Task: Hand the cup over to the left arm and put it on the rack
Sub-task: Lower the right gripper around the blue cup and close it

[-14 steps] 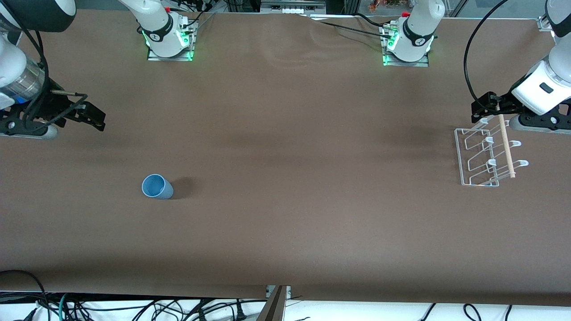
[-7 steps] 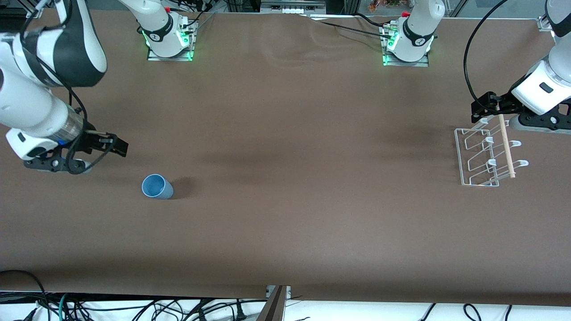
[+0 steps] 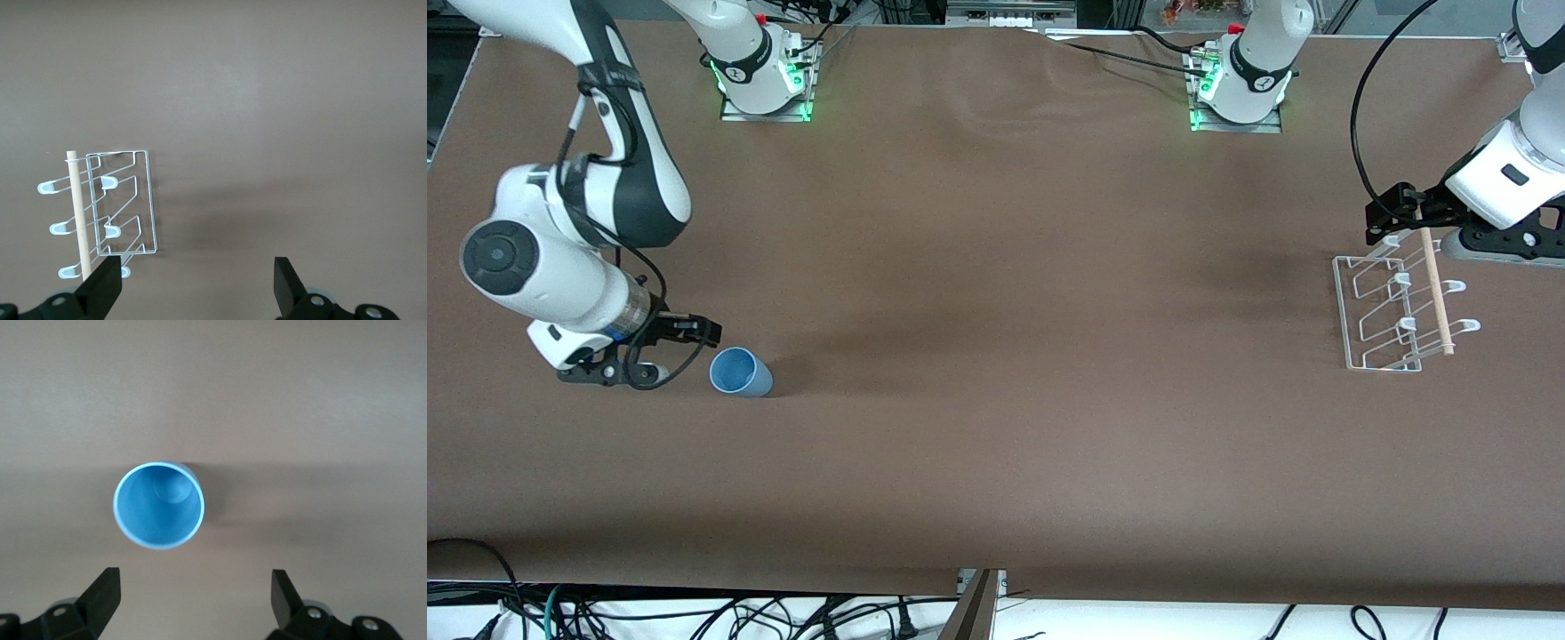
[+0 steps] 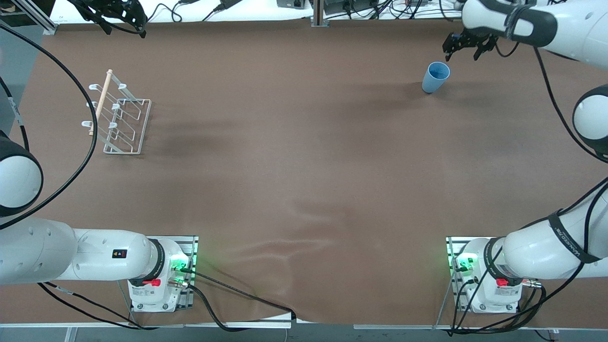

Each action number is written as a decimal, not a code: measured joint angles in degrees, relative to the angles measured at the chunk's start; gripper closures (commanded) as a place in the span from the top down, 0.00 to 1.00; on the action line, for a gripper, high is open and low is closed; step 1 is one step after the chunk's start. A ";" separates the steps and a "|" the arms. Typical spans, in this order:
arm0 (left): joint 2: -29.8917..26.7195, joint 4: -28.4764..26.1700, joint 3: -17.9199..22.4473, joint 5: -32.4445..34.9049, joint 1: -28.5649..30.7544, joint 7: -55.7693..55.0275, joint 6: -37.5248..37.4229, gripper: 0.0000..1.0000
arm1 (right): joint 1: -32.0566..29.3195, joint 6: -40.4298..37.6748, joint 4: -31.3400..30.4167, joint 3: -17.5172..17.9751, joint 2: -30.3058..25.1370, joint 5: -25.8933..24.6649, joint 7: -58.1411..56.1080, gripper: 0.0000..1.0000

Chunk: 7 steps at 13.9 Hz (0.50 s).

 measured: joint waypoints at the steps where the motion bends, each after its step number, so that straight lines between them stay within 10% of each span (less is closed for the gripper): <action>1: 0.00 0.00 0.00 0.00 0.00 0.00 -0.05 1.00 | -0.18 1.79 -0.75 -0.29 0.84 0.00 -0.67 1.00; 7: 0.00 0.01 -0.07 0.00 -0.02 0.00 -0.14 1.00 | -0.57 6.85 -1.48 -0.61 5.02 0.00 -1.58 1.00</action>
